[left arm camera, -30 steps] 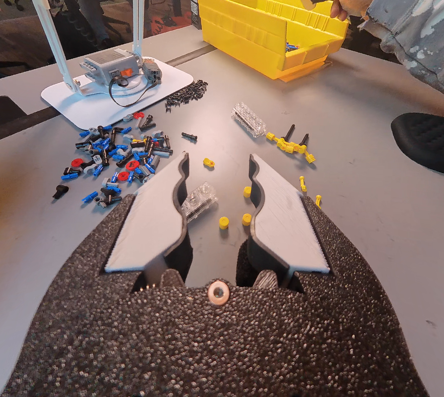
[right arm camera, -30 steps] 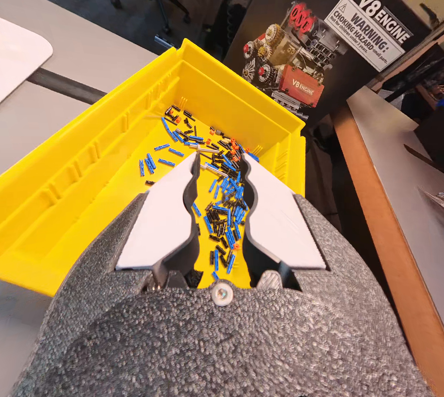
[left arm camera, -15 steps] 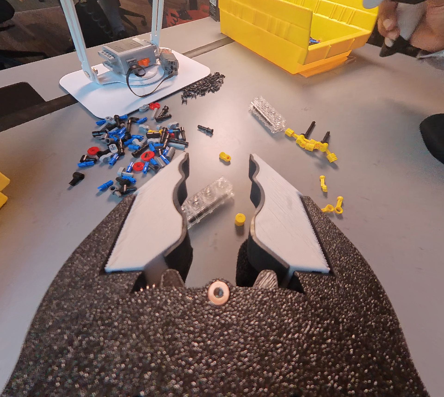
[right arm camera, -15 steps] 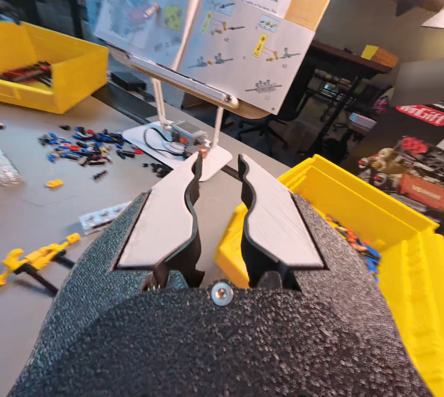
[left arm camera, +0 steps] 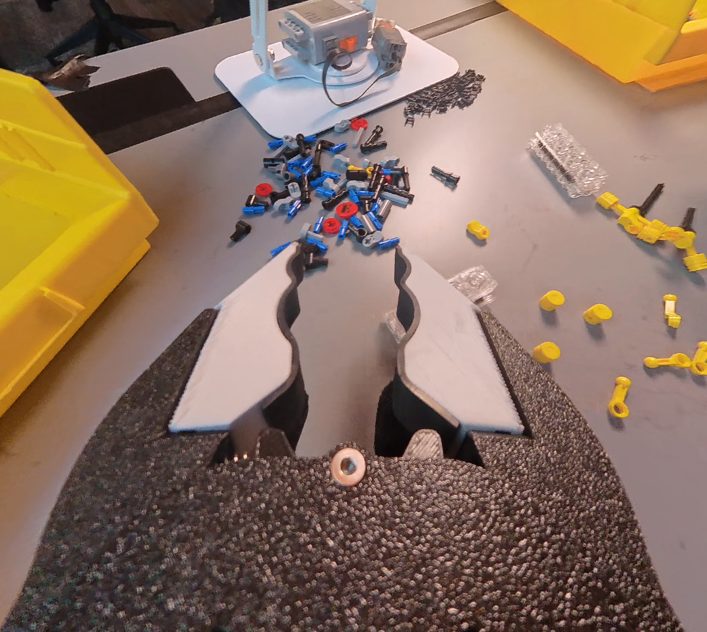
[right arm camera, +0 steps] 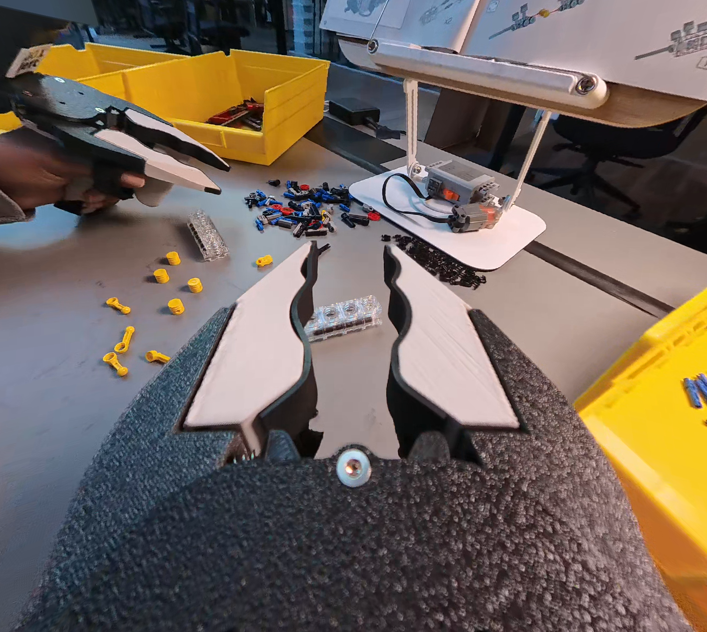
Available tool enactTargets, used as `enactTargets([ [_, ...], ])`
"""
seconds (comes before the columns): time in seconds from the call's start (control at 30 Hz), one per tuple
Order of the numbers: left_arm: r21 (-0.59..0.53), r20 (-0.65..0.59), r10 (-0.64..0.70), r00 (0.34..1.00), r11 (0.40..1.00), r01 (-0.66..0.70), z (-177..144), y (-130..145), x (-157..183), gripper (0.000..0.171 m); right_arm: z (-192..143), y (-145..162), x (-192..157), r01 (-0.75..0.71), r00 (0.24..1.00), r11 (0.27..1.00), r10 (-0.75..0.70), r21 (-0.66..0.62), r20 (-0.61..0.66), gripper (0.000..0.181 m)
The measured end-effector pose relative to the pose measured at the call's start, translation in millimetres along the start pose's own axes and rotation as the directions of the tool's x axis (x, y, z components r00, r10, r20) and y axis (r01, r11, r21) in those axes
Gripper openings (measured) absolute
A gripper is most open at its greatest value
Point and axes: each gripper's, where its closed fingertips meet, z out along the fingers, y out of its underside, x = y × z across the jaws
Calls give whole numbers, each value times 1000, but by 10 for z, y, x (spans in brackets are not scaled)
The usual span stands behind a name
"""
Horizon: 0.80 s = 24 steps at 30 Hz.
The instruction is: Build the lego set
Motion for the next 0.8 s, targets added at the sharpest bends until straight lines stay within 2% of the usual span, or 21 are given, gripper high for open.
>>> enactTargets([
  [0.13,-84,50,32,998,996,-28,98,102,-216,48,-23,24,41,-26,1000,1000,26,6,3,34],
  [0.23,-141,33,50,998,989,-44,221,141,-304,46,-23,28,46,-45,999,999,45,8,17,34],
  [0.4,-242,-35,57,998,968,-64,408,236,-344,33,-36,18,57,-67,997,998,66,18,28,33],
  [0.57,-245,-87,74,993,965,-93,420,249,-276,9,-32,25,55,-80,996,997,80,15,40,33],
  [0.8,-208,-86,118,989,969,-134,376,194,-224,11,-37,23,57,-90,995,996,89,18,45,33],
])
